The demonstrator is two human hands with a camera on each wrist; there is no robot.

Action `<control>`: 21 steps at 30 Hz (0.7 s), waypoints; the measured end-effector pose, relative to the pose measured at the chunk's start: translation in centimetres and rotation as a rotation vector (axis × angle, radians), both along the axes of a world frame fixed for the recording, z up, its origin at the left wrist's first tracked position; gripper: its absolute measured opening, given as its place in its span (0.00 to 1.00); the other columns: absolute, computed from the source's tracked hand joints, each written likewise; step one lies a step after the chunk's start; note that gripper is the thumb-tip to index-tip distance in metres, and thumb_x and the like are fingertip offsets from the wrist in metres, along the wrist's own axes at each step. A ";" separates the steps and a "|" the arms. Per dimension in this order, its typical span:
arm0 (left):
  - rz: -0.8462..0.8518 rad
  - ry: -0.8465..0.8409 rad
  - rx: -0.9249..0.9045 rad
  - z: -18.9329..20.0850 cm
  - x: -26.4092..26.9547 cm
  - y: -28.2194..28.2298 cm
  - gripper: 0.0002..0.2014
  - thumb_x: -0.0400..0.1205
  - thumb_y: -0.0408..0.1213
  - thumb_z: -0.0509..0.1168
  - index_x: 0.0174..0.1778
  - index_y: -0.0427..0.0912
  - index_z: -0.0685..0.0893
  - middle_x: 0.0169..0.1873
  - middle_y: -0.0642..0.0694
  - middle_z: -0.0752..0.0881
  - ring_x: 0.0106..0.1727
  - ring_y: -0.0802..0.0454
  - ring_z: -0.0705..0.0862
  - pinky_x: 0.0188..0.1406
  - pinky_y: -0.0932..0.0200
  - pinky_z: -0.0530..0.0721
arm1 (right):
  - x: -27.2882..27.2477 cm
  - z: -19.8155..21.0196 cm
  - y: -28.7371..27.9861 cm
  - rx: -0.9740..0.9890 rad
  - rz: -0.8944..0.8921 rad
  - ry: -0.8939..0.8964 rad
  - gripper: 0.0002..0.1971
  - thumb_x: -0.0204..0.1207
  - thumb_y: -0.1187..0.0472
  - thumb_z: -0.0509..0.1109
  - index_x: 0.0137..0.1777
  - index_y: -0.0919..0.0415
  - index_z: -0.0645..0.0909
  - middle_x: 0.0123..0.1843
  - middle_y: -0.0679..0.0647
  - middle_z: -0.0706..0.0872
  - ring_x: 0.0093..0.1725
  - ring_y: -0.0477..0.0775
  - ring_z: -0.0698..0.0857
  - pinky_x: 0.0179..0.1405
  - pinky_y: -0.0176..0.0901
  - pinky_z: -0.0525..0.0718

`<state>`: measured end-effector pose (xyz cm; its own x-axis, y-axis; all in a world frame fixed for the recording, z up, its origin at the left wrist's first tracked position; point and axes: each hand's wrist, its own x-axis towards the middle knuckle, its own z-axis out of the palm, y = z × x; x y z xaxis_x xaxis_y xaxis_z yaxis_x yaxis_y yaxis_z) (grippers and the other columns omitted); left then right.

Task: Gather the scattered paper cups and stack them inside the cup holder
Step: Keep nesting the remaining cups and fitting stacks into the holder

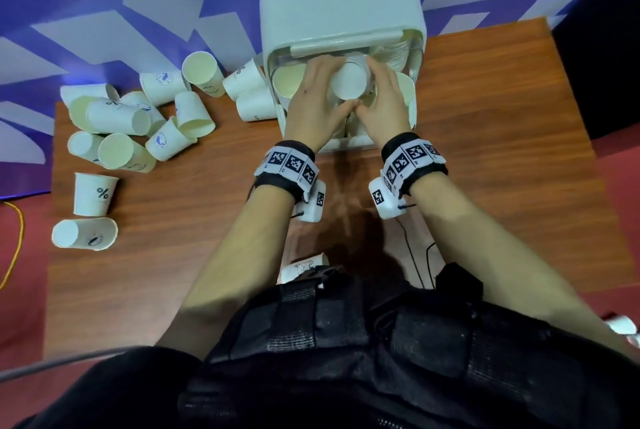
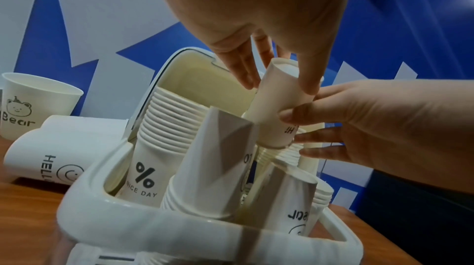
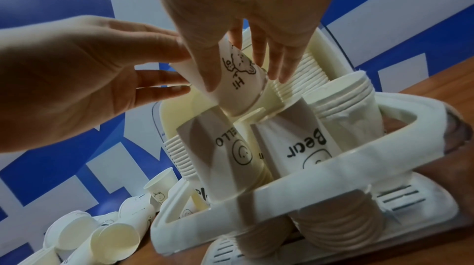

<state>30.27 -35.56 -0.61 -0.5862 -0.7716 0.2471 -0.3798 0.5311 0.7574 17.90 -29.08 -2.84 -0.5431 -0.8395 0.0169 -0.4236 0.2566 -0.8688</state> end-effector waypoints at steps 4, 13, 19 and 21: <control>0.021 -0.037 -0.019 -0.7 -0.3 -0.4 0.27 0.74 0.43 0.74 0.68 0.41 0.77 0.65 0.45 0.76 0.63 0.53 0.78 0.52 0.62 0.80 | -0.2 -0.6 -0.7 0.046 0.006 -0.013 0.34 0.70 0.71 0.68 0.78 0.58 0.66 0.77 0.53 0.71 0.76 0.49 0.69 0.72 0.32 0.65; 0.041 -0.066 -0.042 -2.4 -0.7 -0.9 0.29 0.76 0.40 0.70 0.74 0.42 0.75 0.63 0.44 0.76 0.64 0.51 0.77 0.57 0.62 0.79 | -0.8 -1.8 -2.0 0.139 0.036 -0.036 0.34 0.73 0.68 0.67 0.79 0.54 0.63 0.71 0.57 0.76 0.61 0.47 0.76 0.57 0.32 0.72; 0.045 -0.047 -0.088 -3.4 -0.6 -1.1 0.23 0.79 0.36 0.67 0.72 0.39 0.76 0.66 0.42 0.78 0.66 0.48 0.78 0.58 0.56 0.82 | -1.2 -2.7 -2.4 0.092 0.028 0.016 0.31 0.75 0.63 0.70 0.77 0.61 0.65 0.71 0.58 0.76 0.69 0.53 0.75 0.58 0.24 0.67; 0.044 -0.049 -0.079 -4.0 -0.4 -1.2 0.21 0.80 0.35 0.66 0.70 0.38 0.77 0.66 0.42 0.79 0.66 0.48 0.79 0.59 0.57 0.81 | -1.2 -3.1 -2.5 0.054 0.026 0.028 0.30 0.75 0.57 0.71 0.76 0.62 0.67 0.70 0.56 0.77 0.69 0.53 0.76 0.63 0.31 0.71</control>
